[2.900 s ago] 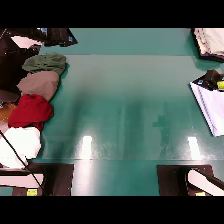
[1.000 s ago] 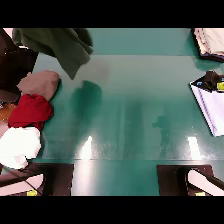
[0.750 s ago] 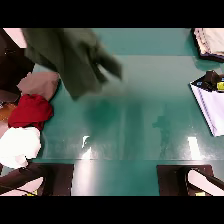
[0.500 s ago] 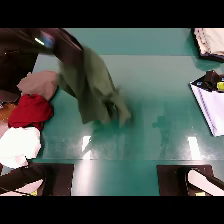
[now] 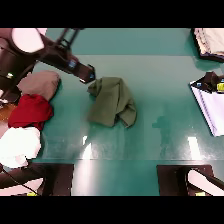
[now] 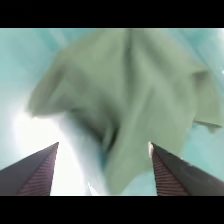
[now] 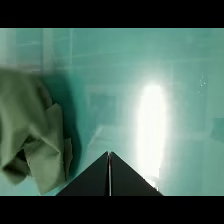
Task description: Fold the shirts.
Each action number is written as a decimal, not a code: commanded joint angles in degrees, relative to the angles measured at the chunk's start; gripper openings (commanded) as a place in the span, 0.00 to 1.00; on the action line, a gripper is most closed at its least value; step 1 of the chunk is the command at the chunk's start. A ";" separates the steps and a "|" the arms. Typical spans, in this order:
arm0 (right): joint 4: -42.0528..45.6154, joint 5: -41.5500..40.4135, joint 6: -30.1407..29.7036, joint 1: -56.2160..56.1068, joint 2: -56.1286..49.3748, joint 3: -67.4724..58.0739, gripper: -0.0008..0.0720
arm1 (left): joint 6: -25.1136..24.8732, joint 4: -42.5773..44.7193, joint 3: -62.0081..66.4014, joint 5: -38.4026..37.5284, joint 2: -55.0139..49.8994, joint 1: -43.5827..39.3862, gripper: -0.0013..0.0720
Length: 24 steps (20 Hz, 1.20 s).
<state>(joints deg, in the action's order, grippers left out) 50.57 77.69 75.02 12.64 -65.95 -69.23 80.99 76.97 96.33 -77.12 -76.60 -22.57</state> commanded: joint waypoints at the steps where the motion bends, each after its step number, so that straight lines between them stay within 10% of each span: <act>1: 0.07 0.33 0.00 0.02 0.02 -0.04 0.05 | 1.07 -7.19 -4.52 -2.99 0.96 8.13 0.90; 11: 0.02 0.31 0.00 0.02 0.04 -0.04 0.05 | -10.54 -25.57 -37.20 22.71 0.61 9.09 0.90; 16: 0.00 0.28 0.00 0.02 0.02 -0.04 0.05 | -13.86 -34.14 -37.53 21.64 -4.79 9.07 0.90; 17: -0.02 0.28 0.00 0.02 0.02 -0.04 0.05 | -13.94 -35.04 -37.55 21.33 -5.64 9.07 0.86; 20: -0.02 0.31 0.02 -0.20 0.02 -0.04 0.05 | -14.05 -35.58 -37.13 21.49 -5.95 9.09 0.05; 24: -0.04 0.35 0.02 -5.27 -0.48 0.00 0.05 | -13.46 -31.63 -27.58 12.39 -3.13 12.26 0.05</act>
<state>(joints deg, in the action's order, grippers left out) 50.57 77.97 75.02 10.48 -66.04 -69.23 67.51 43.59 63.42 -59.22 -81.25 -12.16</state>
